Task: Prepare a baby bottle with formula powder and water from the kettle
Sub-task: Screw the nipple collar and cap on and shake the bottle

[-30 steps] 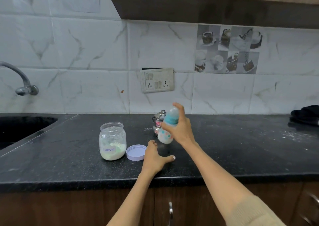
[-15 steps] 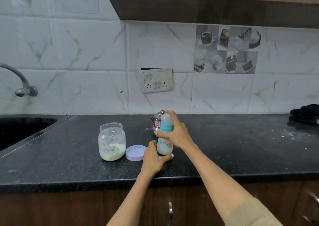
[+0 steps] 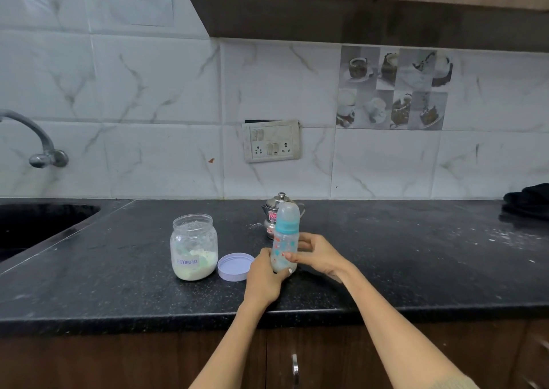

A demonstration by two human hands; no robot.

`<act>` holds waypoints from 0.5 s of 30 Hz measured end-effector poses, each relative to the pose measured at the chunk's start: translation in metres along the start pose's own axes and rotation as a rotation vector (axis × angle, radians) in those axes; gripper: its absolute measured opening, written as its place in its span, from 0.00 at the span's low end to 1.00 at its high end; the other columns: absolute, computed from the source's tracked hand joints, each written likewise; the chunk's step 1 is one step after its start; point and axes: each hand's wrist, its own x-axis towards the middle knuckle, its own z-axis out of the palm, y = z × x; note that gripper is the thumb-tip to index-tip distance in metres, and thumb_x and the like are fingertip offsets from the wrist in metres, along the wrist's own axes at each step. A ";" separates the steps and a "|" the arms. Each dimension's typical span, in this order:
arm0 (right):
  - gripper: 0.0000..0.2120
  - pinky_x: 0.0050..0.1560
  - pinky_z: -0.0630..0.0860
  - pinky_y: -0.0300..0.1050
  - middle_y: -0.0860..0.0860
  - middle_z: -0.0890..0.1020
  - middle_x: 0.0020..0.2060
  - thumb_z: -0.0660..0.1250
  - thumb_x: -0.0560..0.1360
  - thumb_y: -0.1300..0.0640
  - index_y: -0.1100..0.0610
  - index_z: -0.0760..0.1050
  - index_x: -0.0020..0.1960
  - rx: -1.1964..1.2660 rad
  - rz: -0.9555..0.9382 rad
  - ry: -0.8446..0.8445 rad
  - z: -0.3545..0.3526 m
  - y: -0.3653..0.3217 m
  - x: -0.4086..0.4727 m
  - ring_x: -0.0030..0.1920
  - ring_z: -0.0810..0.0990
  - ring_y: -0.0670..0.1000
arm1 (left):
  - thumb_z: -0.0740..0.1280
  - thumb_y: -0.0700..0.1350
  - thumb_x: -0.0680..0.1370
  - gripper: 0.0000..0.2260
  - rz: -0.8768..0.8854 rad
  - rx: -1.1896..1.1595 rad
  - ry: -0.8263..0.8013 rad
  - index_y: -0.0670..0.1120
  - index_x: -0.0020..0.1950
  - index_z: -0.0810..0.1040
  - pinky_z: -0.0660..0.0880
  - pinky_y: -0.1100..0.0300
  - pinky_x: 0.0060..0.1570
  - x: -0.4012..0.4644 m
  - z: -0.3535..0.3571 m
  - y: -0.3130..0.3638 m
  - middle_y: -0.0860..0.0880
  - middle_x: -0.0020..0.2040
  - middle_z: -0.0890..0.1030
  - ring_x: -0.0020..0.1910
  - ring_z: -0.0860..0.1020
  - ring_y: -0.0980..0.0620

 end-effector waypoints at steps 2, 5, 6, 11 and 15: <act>0.26 0.66 0.72 0.52 0.49 0.81 0.58 0.77 0.66 0.53 0.53 0.74 0.62 0.000 0.011 0.017 0.002 0.004 0.002 0.61 0.78 0.47 | 0.71 0.46 0.74 0.18 -0.004 0.021 -0.008 0.45 0.60 0.70 0.73 0.59 0.55 0.000 0.000 0.000 0.47 0.58 0.78 0.55 0.76 0.51; 0.28 0.64 0.74 0.50 0.48 0.82 0.55 0.79 0.64 0.56 0.54 0.76 0.62 -0.048 0.004 -0.013 0.001 0.000 0.006 0.58 0.80 0.46 | 0.71 0.46 0.74 0.19 -0.018 0.019 -0.029 0.45 0.61 0.69 0.73 0.59 0.57 0.000 -0.001 0.000 0.47 0.60 0.78 0.57 0.76 0.51; 0.27 0.63 0.74 0.49 0.48 0.83 0.54 0.79 0.63 0.57 0.53 0.76 0.61 -0.084 -0.005 -0.030 0.000 -0.003 0.006 0.56 0.80 0.46 | 0.71 0.46 0.73 0.19 -0.022 0.007 -0.038 0.45 0.61 0.69 0.73 0.59 0.57 0.000 -0.001 0.000 0.47 0.60 0.78 0.57 0.76 0.51; 0.18 0.53 0.81 0.48 0.49 0.84 0.50 0.77 0.65 0.62 0.53 0.80 0.54 0.055 -0.084 0.122 -0.025 -0.039 0.015 0.54 0.82 0.49 | 0.76 0.50 0.67 0.34 -0.040 -0.092 -0.014 0.41 0.66 0.66 0.70 0.59 0.56 -0.001 -0.001 0.002 0.46 0.64 0.73 0.61 0.72 0.50; 0.16 0.48 0.82 0.43 0.50 0.84 0.50 0.77 0.66 0.62 0.55 0.81 0.53 -0.020 -0.054 0.058 -0.032 -0.049 0.013 0.49 0.83 0.46 | 0.77 0.54 0.65 0.35 -0.072 -0.051 -0.024 0.44 0.64 0.65 0.70 0.57 0.57 -0.001 0.000 0.002 0.44 0.63 0.72 0.61 0.71 0.48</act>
